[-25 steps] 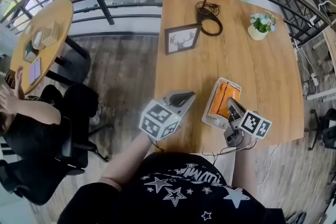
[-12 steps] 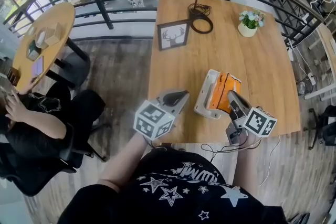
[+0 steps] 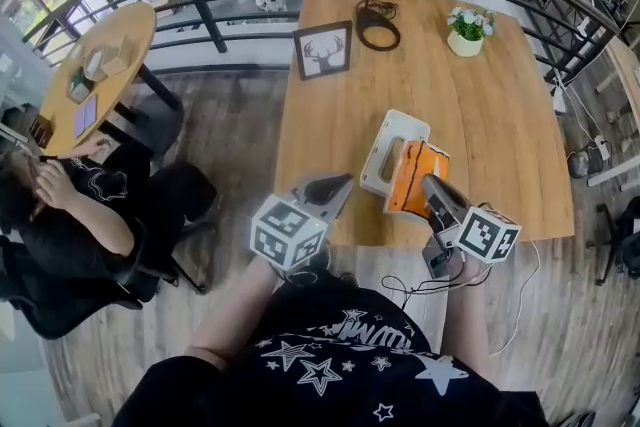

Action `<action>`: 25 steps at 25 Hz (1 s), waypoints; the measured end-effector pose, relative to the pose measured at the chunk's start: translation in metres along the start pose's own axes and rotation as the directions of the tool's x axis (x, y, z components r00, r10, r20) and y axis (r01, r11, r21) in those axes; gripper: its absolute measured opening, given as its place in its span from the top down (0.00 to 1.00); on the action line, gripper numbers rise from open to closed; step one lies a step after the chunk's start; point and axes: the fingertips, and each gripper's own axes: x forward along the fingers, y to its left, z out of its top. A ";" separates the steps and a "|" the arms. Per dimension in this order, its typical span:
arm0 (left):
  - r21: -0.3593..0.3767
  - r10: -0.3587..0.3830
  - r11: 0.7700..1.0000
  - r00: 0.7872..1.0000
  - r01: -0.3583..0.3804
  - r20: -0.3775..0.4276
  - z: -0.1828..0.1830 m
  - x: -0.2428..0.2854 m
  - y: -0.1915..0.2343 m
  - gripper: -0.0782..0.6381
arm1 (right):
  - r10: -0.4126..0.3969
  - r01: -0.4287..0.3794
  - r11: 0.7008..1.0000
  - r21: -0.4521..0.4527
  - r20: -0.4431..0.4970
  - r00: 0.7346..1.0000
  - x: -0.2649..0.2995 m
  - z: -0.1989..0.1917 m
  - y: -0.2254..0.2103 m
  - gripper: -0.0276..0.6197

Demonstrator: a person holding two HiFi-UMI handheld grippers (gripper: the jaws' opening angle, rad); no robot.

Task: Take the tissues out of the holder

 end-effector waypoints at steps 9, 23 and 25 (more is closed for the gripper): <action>-0.001 0.056 0.998 0.996 -0.057 -0.067 -0.035 -0.013 -0.053 0.87 | 0.087 -0.084 0.995 0.044 -0.073 0.994 -0.023 -0.040 -0.014 0.93; 0.024 -0.036 0.999 0.994 0.039 -0.104 -0.051 -0.019 -0.086 0.87 | 0.037 -0.033 0.996 0.079 -0.054 0.998 -0.047 -0.065 -0.012 0.93; 0.021 -0.053 0.998 0.993 0.055 -0.102 -0.053 -0.032 -0.086 0.87 | 0.028 -0.024 0.996 0.084 -0.046 0.999 -0.047 -0.069 -0.001 0.93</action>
